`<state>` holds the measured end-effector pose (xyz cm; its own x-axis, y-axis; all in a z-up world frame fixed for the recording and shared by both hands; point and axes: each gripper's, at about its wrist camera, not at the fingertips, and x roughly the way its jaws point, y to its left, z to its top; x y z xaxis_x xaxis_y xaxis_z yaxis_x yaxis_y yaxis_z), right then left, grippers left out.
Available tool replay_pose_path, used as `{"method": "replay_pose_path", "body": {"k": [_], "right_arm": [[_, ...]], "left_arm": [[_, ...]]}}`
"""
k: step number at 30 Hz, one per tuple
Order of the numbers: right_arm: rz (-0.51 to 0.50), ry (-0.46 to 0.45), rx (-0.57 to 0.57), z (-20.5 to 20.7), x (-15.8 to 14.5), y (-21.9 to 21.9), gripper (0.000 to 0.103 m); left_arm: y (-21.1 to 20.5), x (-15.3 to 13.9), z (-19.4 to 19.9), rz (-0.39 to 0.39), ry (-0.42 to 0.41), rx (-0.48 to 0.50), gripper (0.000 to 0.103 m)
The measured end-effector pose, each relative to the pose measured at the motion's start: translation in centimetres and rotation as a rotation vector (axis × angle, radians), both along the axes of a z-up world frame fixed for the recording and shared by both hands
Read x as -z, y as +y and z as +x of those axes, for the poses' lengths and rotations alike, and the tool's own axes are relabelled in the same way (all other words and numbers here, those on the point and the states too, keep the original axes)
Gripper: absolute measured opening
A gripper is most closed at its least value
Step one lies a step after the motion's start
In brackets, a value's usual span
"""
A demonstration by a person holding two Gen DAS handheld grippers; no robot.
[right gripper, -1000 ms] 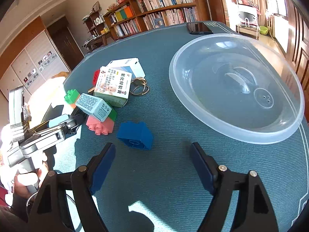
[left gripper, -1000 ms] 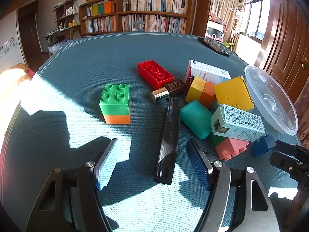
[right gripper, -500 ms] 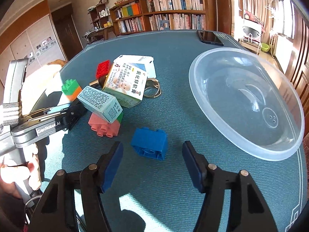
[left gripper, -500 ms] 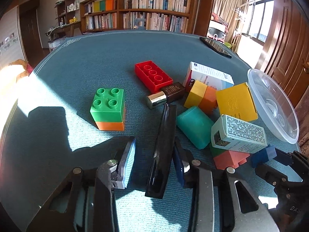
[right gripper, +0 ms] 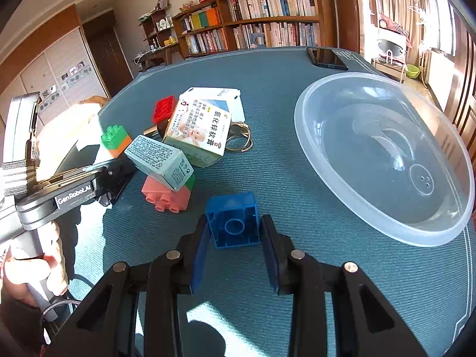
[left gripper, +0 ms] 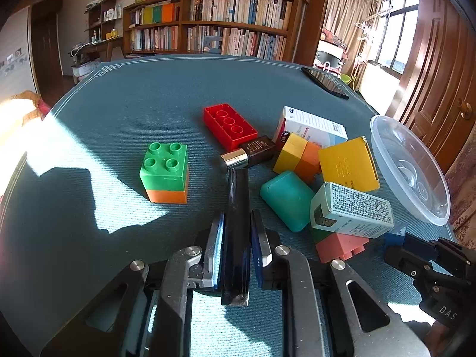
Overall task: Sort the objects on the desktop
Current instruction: 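Grasp the blue brick with the right tool while the left tool grasps the black comb, then carry both items over the clear bowl and open the right tool to drop the blue brick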
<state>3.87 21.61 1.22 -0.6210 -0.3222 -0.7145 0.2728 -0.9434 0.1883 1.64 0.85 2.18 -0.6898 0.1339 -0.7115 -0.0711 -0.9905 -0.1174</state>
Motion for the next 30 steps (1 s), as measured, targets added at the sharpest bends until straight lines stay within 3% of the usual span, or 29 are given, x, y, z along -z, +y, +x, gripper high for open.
{"method": "replay_pose_path", "body": {"k": [6,13,18,20,23,25,27,30], "right_arm": [[-0.016,0.033,-0.007,0.7,-0.8,0.0,0.035],[-0.05,-0.047,0.018,-0.4,0.0,0.5,0.036],[-0.03,-0.068,0.015,-1.0,0.4,0.2,0.04],[-0.01,-0.062,0.001,-1.1,0.4,-0.3,0.047],[0.039,-0.05,-0.013,-1.1,0.4,-1.3,0.051],[0.068,-0.037,-0.015,-1.0,0.5,-1.7,0.051],[0.065,-0.026,-0.024,-0.9,0.5,-1.6,0.038],[0.042,-0.007,-0.025,-0.7,0.2,-1.3,0.037]], "left_arm": [[0.3,-1.0,0.5,-0.01,0.026,0.0,0.018],[0.1,0.6,-0.6,0.0,-0.057,-0.008,0.019],[0.0,1.1,-1.2,0.01,-0.068,-0.023,0.021],[0.3,1.2,-1.4,-0.005,-0.063,-0.023,0.021],[0.9,1.4,-1.3,-0.03,-0.054,-0.018,0.021],[0.9,1.2,-1.2,-0.016,-0.047,-0.014,0.02],[0.8,0.7,-1.0,-0.001,-0.035,-0.02,0.018],[0.5,-0.3,-0.6,0.014,-0.005,-0.03,0.018]]}}
